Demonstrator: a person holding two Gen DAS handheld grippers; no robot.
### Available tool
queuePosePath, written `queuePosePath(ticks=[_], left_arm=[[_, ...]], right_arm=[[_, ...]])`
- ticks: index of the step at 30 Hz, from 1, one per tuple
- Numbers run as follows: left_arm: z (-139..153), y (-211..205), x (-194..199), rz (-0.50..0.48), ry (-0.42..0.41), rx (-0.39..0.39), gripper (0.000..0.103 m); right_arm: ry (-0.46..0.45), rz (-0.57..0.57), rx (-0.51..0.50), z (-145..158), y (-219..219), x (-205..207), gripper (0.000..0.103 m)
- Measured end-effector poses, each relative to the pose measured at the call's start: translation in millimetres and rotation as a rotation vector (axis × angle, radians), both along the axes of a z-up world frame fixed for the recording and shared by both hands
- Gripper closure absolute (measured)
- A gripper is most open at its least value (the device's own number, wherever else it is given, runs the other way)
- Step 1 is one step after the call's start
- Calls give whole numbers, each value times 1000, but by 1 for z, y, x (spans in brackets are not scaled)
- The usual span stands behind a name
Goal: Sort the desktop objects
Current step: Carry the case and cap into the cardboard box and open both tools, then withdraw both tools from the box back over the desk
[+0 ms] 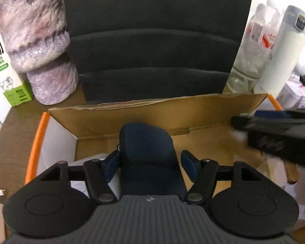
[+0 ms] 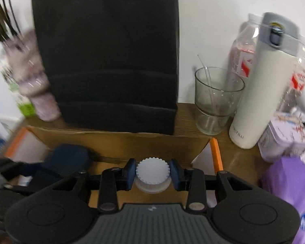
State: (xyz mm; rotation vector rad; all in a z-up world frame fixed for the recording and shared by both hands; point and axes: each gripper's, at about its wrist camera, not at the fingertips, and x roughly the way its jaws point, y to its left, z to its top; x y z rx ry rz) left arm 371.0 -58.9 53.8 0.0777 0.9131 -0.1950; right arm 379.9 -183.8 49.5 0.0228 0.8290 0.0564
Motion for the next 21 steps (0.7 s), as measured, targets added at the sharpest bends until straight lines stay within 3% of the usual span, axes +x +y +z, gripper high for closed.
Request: queuePosePath(ticks=[2,7,9,10,12,18,21], left_arm=[[7,-2,-2,-29,-29,4,25],[36,13,-16,-23,-58,-51,16],[48,21,-26,7,-64,-65,2],[54,26,-34,34,-74,-64,1],[63,34,-52,54,-84,-64,0],[80,54,-128,81,-111,-70,0],[80,58,-191,7,-195,-113,0]], right_arm=[[13,4,-29,-7,-12,8,47],[-24,-4,-10,9,-44,5,43],[-41,-2,-16,22,-49,-7,32],[-49,3,-19,28,-48,-15,30],[-73,10,-17,41,-46,-35,23],[-141,18,38,67,-46,-120,18],[-183,15,77,72,-42,-166,15]])
